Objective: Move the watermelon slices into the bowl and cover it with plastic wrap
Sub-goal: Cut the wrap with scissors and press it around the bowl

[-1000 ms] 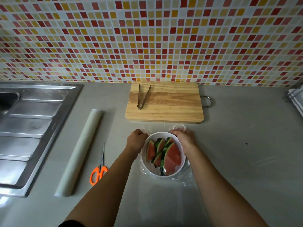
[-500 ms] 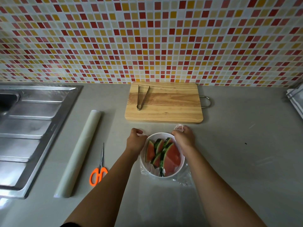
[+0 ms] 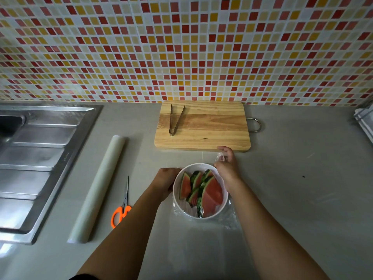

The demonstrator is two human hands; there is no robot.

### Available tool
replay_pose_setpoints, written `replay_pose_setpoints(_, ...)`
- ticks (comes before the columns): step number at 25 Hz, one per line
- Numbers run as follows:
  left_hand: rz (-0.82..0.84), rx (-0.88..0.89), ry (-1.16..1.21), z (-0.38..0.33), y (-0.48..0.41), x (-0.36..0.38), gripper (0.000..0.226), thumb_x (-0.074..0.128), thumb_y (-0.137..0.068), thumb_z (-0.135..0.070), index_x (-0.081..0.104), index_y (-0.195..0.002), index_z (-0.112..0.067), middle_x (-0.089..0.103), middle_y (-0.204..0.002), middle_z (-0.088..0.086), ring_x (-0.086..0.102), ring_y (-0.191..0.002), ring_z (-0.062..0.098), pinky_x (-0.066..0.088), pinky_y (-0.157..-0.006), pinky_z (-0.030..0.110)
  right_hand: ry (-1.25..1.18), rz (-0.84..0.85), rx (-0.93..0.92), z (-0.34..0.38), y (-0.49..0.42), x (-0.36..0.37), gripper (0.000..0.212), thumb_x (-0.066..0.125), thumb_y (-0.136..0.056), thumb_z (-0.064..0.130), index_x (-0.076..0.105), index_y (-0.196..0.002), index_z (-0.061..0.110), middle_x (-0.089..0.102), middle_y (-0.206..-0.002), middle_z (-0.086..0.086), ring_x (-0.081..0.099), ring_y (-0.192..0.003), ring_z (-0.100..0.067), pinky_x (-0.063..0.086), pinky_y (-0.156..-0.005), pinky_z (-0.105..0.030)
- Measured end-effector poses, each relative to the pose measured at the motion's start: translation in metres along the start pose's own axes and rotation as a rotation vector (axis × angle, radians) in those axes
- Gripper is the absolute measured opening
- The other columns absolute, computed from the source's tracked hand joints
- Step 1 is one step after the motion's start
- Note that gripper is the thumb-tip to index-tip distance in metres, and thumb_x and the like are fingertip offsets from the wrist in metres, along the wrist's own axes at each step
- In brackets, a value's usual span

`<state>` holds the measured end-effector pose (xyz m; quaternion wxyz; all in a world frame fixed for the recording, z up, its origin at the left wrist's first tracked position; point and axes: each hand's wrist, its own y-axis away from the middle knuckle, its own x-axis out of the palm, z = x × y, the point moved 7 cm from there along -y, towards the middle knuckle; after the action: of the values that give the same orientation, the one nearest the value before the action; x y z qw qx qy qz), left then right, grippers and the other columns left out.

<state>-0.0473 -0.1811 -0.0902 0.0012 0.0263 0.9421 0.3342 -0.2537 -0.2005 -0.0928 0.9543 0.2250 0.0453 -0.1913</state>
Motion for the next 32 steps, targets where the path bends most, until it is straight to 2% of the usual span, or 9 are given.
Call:
replay_pose_setpoints(2,0.008,0.027,-0.01,-0.001,0.002,0.0,0.03,0.064,-0.078,-0.005,0.058,-0.088,0.022,0.054,-0.082,0.024,0.047,-0.076,0.031,0.037,-0.07,0.041,-0.001,0.034,-0.011,0.0,0.0,0.004,0.05,0.038,-0.076,-0.011,0.066,-0.084,0.03,0.062,-0.079,0.01,0.041,-0.039,-0.001,0.032,-0.039,-0.013)
replay_pose_setpoints(6,-0.052,0.033,-0.096,0.001,0.006,-0.003,0.038,0.066,-0.077,-0.017,0.06,-0.089,0.018,0.058,-0.078,0.022,0.052,-0.072,0.028,0.042,-0.069,0.039,0.011,-0.003,0.109,-0.013,-0.001,-0.004,0.045,0.041,-0.073,-0.007,0.073,-0.061,0.023,0.069,-0.064,0.003,0.053,-0.058,-0.021,0.045,-0.059,-0.028)
replay_pose_setpoints(12,-0.267,-0.033,-0.154,0.012,0.008,-0.01,0.029,0.057,-0.083,-0.027,0.061,-0.059,-0.01,0.059,-0.066,0.008,0.054,-0.066,0.023,0.042,-0.064,0.029,0.138,-0.035,0.083,-0.007,0.002,-0.005,0.044,0.04,-0.078,0.001,0.068,-0.052,0.024,0.067,-0.066,0.01,0.06,-0.063,-0.008,0.051,-0.062,-0.024)
replay_pose_setpoints(17,-0.462,-0.126,-0.478,0.018,0.011,-0.032,0.03,0.058,-0.079,-0.029,0.067,-0.078,-0.001,0.065,-0.078,0.014,0.062,-0.081,0.033,0.046,-0.07,0.031,0.213,-0.016,0.044,-0.002,0.004,-0.005,0.044,0.039,-0.076,0.003,0.069,-0.057,0.027,0.065,-0.059,0.016,0.054,-0.049,-0.007,0.044,-0.049,-0.021)
replay_pose_setpoints(19,-0.502,-0.004,-0.568,0.008,0.015,-0.037,0.03,0.058,-0.082,-0.029,0.067,-0.076,-0.001,0.063,-0.074,0.011,0.061,-0.079,0.032,0.044,-0.067,0.029,0.235,-0.009,0.031,0.0,0.005,-0.004,0.042,0.039,-0.076,0.005,0.071,-0.059,0.026,0.065,-0.057,0.016,0.052,-0.043,-0.004,0.041,-0.042,-0.018)
replay_pose_setpoints(20,-0.501,0.139,-0.544,-0.001,0.018,-0.035,0.028,0.055,-0.087,-0.028,0.068,-0.078,-0.004,0.063,-0.075,0.007,0.061,-0.08,0.029,0.042,-0.067,0.028,0.244,-0.005,0.023,0.001,0.005,-0.004,0.042,0.039,-0.076,0.005,0.07,-0.058,0.027,0.065,-0.057,0.017,0.053,-0.045,-0.003,0.041,-0.042,-0.017)
replay_pose_setpoints(22,-0.364,0.378,-0.366,-0.016,0.028,-0.018,0.035,0.044,-0.097,-0.034,0.068,-0.109,-0.012,0.067,-0.099,-0.002,0.06,-0.098,0.015,0.044,-0.083,0.025,0.25,-0.007,0.009,0.003,0.006,-0.003,0.042,0.04,-0.077,0.007,0.068,-0.054,0.029,0.063,-0.061,0.02,0.058,-0.054,-0.001,0.042,-0.047,-0.017)
replay_pose_setpoints(25,-0.137,0.419,-0.226,-0.011,0.029,0.008,0.046,0.033,-0.098,-0.045,0.053,-0.132,-0.022,0.057,-0.129,-0.006,0.05,-0.119,0.008,0.038,-0.105,0.029,0.262,-0.013,0.001,0.003,0.007,-0.003,0.042,0.04,-0.078,0.006,0.066,-0.053,0.029,0.062,-0.06,0.021,0.058,-0.056,-0.002,0.044,-0.049,-0.018)
replay_pose_setpoints(32,-0.223,0.359,-0.229,0.004,0.027,0.012,0.039,0.03,-0.1,-0.038,0.069,-0.103,-0.032,0.07,-0.098,-0.001,0.064,-0.095,0.015,0.053,-0.089,0.041,0.276,-0.058,-0.025,0.004,0.006,-0.005,0.045,0.04,-0.076,0.003,0.066,-0.05,0.029,0.062,-0.059,0.021,0.056,-0.049,-0.002,0.039,-0.04,-0.013)
